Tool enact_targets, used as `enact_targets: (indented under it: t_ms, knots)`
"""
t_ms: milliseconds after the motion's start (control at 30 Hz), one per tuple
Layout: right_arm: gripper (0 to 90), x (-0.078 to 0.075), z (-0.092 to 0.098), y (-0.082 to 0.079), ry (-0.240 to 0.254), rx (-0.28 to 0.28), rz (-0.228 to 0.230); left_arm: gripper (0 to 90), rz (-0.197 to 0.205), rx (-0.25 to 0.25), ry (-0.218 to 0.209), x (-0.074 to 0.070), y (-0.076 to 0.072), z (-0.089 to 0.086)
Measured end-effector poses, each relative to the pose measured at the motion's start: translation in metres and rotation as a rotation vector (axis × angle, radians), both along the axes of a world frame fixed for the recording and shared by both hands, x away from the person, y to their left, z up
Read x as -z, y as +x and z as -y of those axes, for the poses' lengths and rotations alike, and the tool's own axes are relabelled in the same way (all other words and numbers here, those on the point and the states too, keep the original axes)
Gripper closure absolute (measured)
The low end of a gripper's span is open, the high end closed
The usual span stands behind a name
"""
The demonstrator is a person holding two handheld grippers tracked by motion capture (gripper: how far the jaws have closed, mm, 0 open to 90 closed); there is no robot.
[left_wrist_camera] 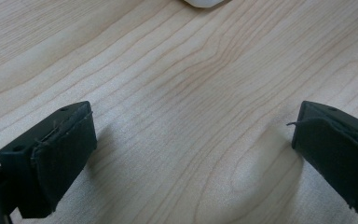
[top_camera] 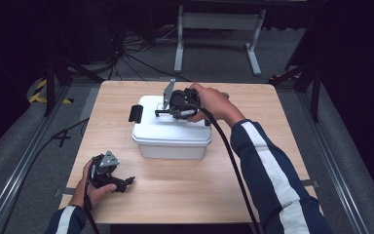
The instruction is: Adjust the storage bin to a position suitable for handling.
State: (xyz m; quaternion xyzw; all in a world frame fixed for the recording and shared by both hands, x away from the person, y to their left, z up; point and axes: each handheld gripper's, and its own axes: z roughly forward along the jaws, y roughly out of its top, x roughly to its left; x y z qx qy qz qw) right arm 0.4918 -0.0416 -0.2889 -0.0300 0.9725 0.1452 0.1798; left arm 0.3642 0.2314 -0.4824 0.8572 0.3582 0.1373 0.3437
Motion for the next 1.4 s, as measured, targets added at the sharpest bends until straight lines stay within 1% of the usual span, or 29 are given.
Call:
enact_targets:
  t_ms: [100, 133, 233, 300, 467, 500, 600, 767, 833, 933, 1000, 1067, 1100, 1133, 1167, 1233, 1333, 1367, 1400]
  knots:
    - [83.6, -0.002, 0.001, 0.002, 0.0, 0.002, 0.009, 0.2, 0.0, 0.0, 0.0, 0.0, 0.0, 0.0]
    - [83.6, -0.002, 0.0, 0.001, -0.005, -0.006, 0.006, 0.2, 0.0, 0.0, 0.0, 0.0, 0.0, 0.0]
    - [83.7, -0.005, -0.001, 0.001, 0.0, -0.01, 0.014, 0.2, 0.0, 0.0, 0.001, 0.0, 0.0, 0.0]
    - [83.8, -0.007, 0.0, 0.002, 0.014, -0.016, 0.004, 0.2, 0.0, 0.001, 0.002, 0.0, 0.0, 0.0]
    - [83.9, -0.016, 0.001, 0.001, 0.039, -0.038, 0.003, 0.3, 0.0, 0.001, 0.0, 0.0, 0.0, 0.0]
    - [83.8, -0.017, 0.001, 0.001, 0.04, -0.036, 0.003, 0.3, -0.001, 0.0, 0.001, 0.0, 0.0, 0.0]
    - [83.9, -0.022, 0.002, 0.001, 0.048, -0.044, 0.018, 0.2, 0.0, 0.001, 0.001, 0.0, 0.0, 0.0]
    - [84.0, -0.029, 0.006, 0.001, 0.075, -0.037, 0.021, 0.3, 0.0, 0.001, 0.001, 0.0, 0.0, 0.0]
    - [84.0, -0.031, 0.007, 0.0, 0.074, -0.038, 0.028, 0.3, 0.0, 0.001, 0.001, 0.0, 0.0, 0.0]
    - [84.0, -0.036, 0.01, -0.003, 0.081, -0.036, 0.036, 0.3, 0.0, 0.0, 0.0, 0.0, 0.0, 0.0]
    - [84.0, -0.04, 0.012, -0.004, 0.095, -0.036, 0.036, 0.2, -0.007, -0.002, -0.002, 0.0, -0.001, 0.0]
    - [84.0, -0.043, 0.015, -0.006, 0.108, -0.038, 0.039, 0.3, 0.0, 0.0, 0.0, 0.0, 0.0, 0.0]
    - [84.0, -0.044, 0.017, -0.006, 0.115, -0.045, 0.038, 0.3, -0.008, -0.002, -0.003, 0.0, -0.001, 0.0]
    - [84.0, -0.045, 0.019, -0.006, 0.119, -0.043, 0.038, 0.3, 0.0, 0.0, 0.0, 0.0, 0.0, 0.0]
    - [84.0, -0.046, 0.021, -0.006, 0.125, -0.05, 0.045, 0.3, -0.006, -0.002, -0.002, 0.0, 0.0, 0.0]
    - [84.0, -0.048, 0.026, -0.006, 0.126, -0.047, 0.043, 0.3, -0.007, -0.001, -0.002, 0.0, 0.0, 0.0]
    - [84.0, -0.051, 0.034, -0.008, 0.141, -0.043, 0.043, 0.3, -0.006, -0.002, -0.002, 0.0, -0.001, 0.0]
    - [84.0, -0.051, 0.034, -0.008, 0.141, -0.043, 0.043, 0.3, -0.006, -0.002, -0.002, 0.0, -0.001, 0.0]
    - [84.1, -0.053, 0.039, -0.01, 0.145, -0.035, 0.044, 0.3, -0.005, -0.001, -0.002, 0.0, 0.0, 0.0]
